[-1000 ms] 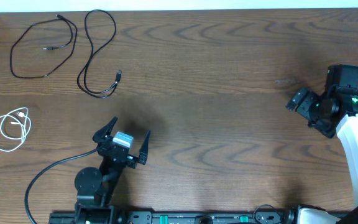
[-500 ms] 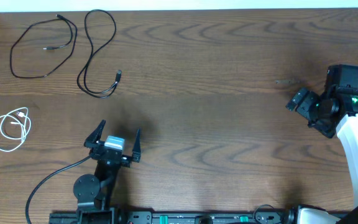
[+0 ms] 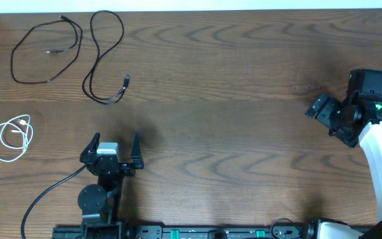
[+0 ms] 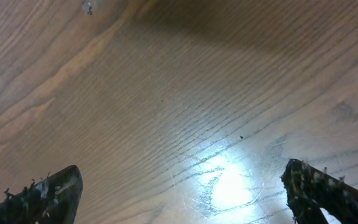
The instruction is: Untangle cables
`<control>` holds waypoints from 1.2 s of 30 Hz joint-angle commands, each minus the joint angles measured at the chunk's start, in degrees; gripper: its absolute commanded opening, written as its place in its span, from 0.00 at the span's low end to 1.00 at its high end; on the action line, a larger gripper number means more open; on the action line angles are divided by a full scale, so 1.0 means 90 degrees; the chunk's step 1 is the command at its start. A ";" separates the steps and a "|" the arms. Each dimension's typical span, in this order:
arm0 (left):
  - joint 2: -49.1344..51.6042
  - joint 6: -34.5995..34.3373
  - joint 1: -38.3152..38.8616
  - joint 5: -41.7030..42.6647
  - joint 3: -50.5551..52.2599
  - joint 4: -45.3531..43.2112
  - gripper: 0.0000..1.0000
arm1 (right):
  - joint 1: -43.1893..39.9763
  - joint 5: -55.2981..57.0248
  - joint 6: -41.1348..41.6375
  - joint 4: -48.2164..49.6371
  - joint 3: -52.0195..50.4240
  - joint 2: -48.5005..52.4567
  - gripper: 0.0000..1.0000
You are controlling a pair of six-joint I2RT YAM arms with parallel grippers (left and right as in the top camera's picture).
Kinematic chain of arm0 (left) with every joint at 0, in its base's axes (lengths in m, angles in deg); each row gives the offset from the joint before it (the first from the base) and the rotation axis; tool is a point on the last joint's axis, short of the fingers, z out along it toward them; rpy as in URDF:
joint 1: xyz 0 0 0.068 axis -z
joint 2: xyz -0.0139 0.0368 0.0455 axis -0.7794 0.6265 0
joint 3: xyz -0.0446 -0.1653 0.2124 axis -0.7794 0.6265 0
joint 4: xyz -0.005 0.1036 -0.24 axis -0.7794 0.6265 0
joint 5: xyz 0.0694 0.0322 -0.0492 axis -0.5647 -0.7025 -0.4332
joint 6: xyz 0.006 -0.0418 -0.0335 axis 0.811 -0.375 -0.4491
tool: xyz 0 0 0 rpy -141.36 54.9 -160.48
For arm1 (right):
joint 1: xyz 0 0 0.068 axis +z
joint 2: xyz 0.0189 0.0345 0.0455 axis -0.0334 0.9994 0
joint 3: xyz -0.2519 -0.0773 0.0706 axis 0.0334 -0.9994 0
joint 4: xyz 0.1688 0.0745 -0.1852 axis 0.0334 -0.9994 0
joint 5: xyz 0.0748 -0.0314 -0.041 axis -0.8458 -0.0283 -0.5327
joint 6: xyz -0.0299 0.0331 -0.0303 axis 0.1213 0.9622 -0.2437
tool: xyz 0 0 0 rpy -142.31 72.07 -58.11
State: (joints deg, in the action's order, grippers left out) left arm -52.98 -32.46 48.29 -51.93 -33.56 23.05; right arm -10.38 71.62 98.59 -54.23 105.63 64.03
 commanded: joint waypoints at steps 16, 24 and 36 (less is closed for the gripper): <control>0.0187 -0.0029 -0.0032 -0.0199 0.0119 0.0262 0.98 | -0.0061 0.0073 -0.0087 0.0000 0.0007 -0.0005 0.99; -0.0039 -0.0576 -0.0032 -0.0265 0.0119 0.0265 0.98 | -0.0061 0.0073 -0.0087 0.0002 0.0007 -0.0005 0.99; -0.0058 -0.0758 -0.0024 -0.0459 0.0119 0.0296 0.98 | -0.0061 0.0073 -0.0090 0.0000 0.0007 -0.0005 0.99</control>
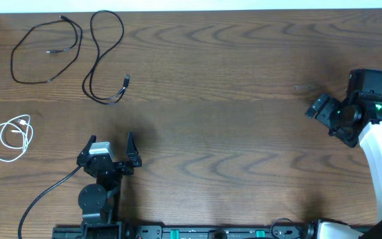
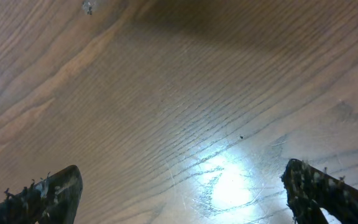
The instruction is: Untangle cables
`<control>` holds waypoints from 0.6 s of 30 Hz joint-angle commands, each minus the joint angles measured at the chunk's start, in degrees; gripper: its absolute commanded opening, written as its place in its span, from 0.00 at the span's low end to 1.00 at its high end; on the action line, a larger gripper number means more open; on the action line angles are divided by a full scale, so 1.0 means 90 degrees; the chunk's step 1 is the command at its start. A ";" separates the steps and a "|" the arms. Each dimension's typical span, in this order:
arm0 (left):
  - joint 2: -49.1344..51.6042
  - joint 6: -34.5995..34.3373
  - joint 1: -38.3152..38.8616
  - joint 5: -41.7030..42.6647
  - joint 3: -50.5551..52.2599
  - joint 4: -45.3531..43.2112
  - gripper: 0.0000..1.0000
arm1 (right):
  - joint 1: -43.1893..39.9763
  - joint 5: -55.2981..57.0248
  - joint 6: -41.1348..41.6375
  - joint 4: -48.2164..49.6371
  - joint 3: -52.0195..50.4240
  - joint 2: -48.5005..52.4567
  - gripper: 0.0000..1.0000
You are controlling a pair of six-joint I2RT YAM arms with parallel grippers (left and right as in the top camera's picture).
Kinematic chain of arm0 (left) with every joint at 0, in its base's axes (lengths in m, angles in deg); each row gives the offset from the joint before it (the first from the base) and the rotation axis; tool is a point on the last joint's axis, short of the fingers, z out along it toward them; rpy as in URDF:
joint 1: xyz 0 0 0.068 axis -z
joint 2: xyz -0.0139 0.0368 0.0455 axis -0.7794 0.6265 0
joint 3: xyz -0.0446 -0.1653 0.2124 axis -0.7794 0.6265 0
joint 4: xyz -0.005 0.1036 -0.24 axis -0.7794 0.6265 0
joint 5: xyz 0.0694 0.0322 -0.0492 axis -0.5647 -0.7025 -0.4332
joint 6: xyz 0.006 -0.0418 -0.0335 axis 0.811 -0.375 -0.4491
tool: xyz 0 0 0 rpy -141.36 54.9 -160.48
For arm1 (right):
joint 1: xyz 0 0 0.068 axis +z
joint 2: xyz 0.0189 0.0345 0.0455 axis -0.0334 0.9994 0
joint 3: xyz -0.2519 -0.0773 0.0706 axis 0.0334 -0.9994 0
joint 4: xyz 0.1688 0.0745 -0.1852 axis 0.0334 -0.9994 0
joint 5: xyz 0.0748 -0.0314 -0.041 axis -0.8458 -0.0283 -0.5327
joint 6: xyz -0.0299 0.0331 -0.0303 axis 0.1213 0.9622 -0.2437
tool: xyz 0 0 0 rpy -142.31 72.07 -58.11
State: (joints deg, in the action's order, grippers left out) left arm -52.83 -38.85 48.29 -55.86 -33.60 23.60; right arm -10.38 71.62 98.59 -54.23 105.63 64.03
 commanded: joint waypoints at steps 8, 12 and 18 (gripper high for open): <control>-0.0075 0.0168 -0.0024 -0.0024 0.0124 0.0238 0.98 | -0.0061 0.0073 -0.0087 0.0002 0.0007 -0.0005 0.99; -0.0075 0.0384 -0.0024 -0.0029 0.0124 0.0238 0.98 | -0.0061 0.0073 -0.0087 0.0000 0.0007 -0.0005 0.99; -0.0075 0.0381 -0.0024 -0.0029 0.0124 0.0238 0.98 | -0.0061 0.0073 -0.0087 0.0000 0.0007 -0.0005 0.99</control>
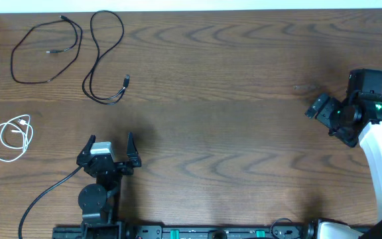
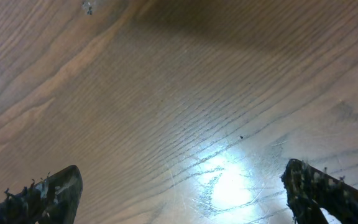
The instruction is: Untangle cables
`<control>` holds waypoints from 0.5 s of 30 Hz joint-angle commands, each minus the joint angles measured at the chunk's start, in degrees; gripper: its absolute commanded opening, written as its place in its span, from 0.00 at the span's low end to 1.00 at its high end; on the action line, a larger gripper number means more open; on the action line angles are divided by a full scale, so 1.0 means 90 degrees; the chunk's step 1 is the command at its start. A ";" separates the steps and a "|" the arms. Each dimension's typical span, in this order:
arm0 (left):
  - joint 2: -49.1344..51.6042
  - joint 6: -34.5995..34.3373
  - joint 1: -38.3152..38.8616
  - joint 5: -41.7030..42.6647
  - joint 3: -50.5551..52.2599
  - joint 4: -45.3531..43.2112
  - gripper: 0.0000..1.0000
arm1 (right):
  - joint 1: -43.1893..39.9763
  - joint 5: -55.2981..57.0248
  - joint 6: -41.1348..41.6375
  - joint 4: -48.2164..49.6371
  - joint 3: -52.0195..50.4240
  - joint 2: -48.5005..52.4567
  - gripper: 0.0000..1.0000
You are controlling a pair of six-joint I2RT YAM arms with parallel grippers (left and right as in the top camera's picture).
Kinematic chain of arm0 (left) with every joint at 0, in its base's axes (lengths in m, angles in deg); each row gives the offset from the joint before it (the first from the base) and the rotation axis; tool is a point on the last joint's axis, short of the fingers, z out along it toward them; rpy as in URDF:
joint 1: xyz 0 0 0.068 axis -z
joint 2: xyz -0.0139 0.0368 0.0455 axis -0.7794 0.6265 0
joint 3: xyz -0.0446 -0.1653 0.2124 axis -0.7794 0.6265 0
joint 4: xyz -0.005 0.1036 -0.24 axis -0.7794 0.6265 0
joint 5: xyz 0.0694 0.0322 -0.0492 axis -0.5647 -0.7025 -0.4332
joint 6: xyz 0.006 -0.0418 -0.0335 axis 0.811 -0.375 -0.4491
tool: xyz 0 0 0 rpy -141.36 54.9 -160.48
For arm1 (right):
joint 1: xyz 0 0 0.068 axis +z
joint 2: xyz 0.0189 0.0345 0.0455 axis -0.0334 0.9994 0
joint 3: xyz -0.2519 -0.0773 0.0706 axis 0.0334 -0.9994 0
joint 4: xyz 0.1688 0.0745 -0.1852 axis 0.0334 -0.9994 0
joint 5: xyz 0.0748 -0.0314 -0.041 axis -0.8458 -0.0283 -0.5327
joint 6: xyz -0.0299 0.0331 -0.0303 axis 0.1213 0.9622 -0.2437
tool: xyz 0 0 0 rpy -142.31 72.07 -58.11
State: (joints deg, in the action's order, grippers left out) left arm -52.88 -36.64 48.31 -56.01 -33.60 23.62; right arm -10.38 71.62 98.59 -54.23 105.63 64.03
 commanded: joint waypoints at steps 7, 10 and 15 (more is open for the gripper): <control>-0.0066 0.0134 -0.0029 0.0015 0.0121 0.0189 0.98 | -0.0061 0.0073 -0.0087 0.0000 0.0007 -0.0005 0.99; -0.0051 0.0134 -0.0029 0.0017 0.0121 0.0189 0.98 | -0.0061 0.0073 -0.0087 0.0000 0.0007 -0.0005 0.99; -0.0051 0.0134 -0.0029 0.0017 0.0121 0.0189 0.98 | -0.0061 0.0073 -0.0087 0.0002 0.0007 -0.0005 0.99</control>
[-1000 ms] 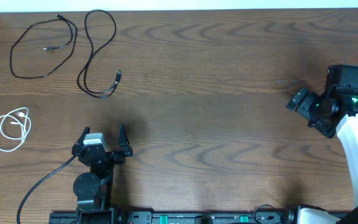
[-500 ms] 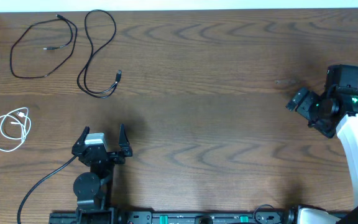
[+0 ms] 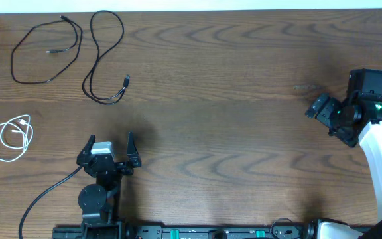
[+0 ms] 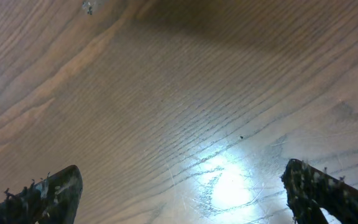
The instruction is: Untangle cables
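Three cables lie apart at the table's far left. A black cable (image 3: pixel 45 56) forms a loose loop at the back. A second black cable (image 3: pixel 105 63) snakes beside it. A white cable (image 3: pixel 10 138) is coiled nearer the front. My left gripper (image 3: pixel 108 141) stands open near the front edge, right of the white coil, holding nothing. Far to the right, my right gripper (image 3: pixel 325 121) hangs open over bare wood; its fingertips (image 4: pixel 55 190) show wide apart with only tabletop between them.
The wooden table (image 3: pixel 231 99) stretches between the two arms. A black lead (image 3: pixel 45 196) runs from the left arm's base toward the front edge. The right arm's white body stands along the right side.
At the oldest moment my left gripper stood open a little higher and further right near the front edge. By the second moment it had shifted slightly left and back toward its base, and it has stayed there. The right gripper and the cables have not moved.
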`<control>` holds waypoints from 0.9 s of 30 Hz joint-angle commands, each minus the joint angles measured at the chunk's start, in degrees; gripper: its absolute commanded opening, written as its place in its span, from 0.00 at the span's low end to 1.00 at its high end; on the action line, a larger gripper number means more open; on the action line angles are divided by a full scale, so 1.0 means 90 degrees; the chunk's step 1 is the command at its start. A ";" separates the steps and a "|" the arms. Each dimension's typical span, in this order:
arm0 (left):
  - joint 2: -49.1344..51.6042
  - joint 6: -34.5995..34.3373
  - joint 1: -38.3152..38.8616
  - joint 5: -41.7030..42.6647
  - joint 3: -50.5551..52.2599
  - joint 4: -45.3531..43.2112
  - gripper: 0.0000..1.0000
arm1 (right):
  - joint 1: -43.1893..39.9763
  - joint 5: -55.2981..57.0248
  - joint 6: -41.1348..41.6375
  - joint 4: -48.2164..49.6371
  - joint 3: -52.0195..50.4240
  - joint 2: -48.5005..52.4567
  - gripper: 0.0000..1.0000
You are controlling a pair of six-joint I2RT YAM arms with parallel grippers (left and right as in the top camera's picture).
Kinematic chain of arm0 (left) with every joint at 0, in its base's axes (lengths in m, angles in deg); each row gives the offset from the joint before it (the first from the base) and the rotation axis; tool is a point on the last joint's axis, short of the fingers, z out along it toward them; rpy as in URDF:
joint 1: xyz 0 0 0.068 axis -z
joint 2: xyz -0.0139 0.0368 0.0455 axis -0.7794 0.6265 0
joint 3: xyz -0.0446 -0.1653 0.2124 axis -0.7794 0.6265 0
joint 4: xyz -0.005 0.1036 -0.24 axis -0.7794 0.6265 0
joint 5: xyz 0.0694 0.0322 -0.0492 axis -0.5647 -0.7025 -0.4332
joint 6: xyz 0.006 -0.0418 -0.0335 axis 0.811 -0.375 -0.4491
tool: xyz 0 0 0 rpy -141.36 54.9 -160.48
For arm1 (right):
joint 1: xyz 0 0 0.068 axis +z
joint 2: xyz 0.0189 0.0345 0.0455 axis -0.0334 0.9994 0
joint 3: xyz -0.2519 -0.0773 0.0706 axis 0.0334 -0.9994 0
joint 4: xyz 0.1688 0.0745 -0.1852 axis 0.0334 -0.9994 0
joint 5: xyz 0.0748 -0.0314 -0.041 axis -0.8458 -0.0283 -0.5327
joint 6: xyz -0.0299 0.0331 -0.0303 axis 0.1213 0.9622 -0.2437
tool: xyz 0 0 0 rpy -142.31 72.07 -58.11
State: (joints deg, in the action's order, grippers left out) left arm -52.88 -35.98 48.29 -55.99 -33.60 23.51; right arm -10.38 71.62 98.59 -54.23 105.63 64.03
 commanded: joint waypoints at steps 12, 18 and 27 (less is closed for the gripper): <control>-0.0051 0.0061 -0.0027 0.0012 0.0121 0.0202 0.98 | -0.0061 0.0073 -0.0087 0.0002 0.0007 -0.0005 0.99; -0.0051 0.0061 -0.0027 0.0012 0.0121 0.0202 0.98 | -0.0061 0.0073 -0.0087 0.0000 0.0007 -0.0005 0.99; -0.0051 0.0058 -0.0027 0.0015 0.0121 0.0204 0.98 | -0.0061 0.0527 -0.0136 0.0022 0.0007 -0.0005 0.99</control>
State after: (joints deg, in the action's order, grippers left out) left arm -52.88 -35.96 48.29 -55.99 -33.60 23.51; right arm -10.38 73.47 98.35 -54.09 105.63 64.03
